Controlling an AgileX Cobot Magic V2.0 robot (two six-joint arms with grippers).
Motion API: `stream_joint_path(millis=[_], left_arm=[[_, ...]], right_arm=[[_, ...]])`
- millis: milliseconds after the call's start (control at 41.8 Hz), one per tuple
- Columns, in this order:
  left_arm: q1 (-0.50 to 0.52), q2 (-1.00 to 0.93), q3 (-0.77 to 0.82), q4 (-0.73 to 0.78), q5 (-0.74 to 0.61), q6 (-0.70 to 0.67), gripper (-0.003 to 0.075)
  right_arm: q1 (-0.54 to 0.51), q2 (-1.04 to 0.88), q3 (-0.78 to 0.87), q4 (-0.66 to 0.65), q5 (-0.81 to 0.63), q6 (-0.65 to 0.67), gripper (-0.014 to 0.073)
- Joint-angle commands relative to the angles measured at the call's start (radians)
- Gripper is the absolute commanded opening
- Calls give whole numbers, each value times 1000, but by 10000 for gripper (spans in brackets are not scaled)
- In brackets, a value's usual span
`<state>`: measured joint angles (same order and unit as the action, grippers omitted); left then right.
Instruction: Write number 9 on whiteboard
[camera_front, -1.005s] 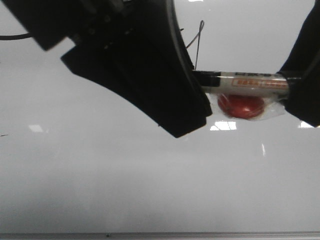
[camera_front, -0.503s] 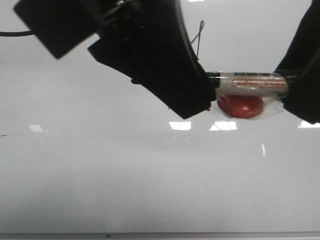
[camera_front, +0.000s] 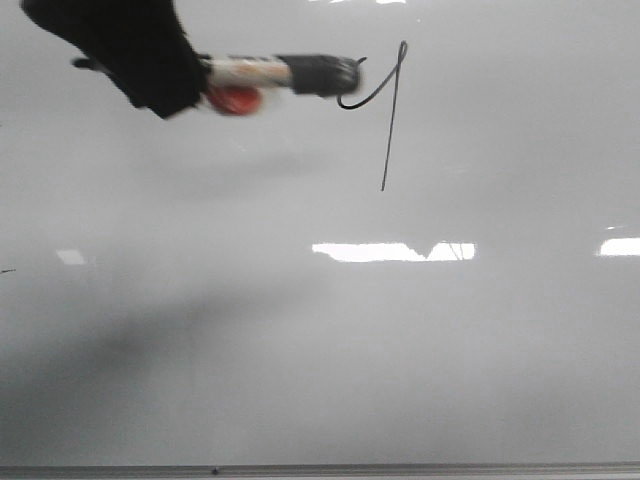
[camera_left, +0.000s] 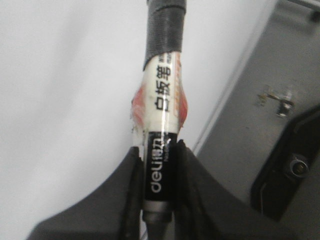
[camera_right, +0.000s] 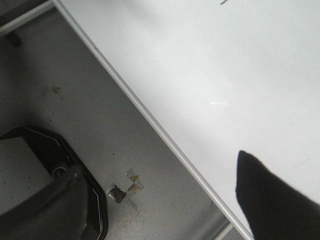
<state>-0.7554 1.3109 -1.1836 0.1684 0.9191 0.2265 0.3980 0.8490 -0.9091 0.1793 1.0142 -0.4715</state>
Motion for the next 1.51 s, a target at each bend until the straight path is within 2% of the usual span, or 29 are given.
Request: stream_joint_path(millis=[0, 168, 239, 359, 574, 790, 861, 1005, 1101, 1173, 1364, 1484], left_arm=[[114, -75, -5, 116, -44, -144, -19], [410, -108, 67, 120, -188, -243, -19], [542, -99, 128, 99, -337, -328, -19], [643, -56, 208, 3, -559, -346, -19], [649, 68, 226, -1, -680, -346, -19], [649, 175, 226, -1, -729, -346, -13], [649, 194, 226, -1, -747, -346, 30], [649, 214, 226, -19, -770, -346, 209], [649, 203, 224, -21, -729, -346, 330], [649, 179, 224, -21, -690, -346, 388], [649, 65, 224, -19, -569, -343, 410], [649, -44, 224, -19, -473, -333, 410]], right_arm=[[-26, -36, -33, 2, -39, 15, 622], [-27, -33, -33, 2, -38, 15, 622], [-27, -33, -31, 3, -42, 15, 622], [-27, -33, -26, 3, -46, 15, 622], [-27, -33, -18, 3, -47, 15, 622], [-27, -33, -19, 3, -46, 15, 622], [-27, -33, -19, 3, -48, 15, 622], [-27, -33, -19, 3, -50, 15, 622], [-27, -33, -19, 3, -50, 15, 622], [-27, -35, -19, 2, -47, 15, 622], [-27, -35, -19, 0, -13, 53, 622], [-27, -35, -19, -13, 3, 153, 622]])
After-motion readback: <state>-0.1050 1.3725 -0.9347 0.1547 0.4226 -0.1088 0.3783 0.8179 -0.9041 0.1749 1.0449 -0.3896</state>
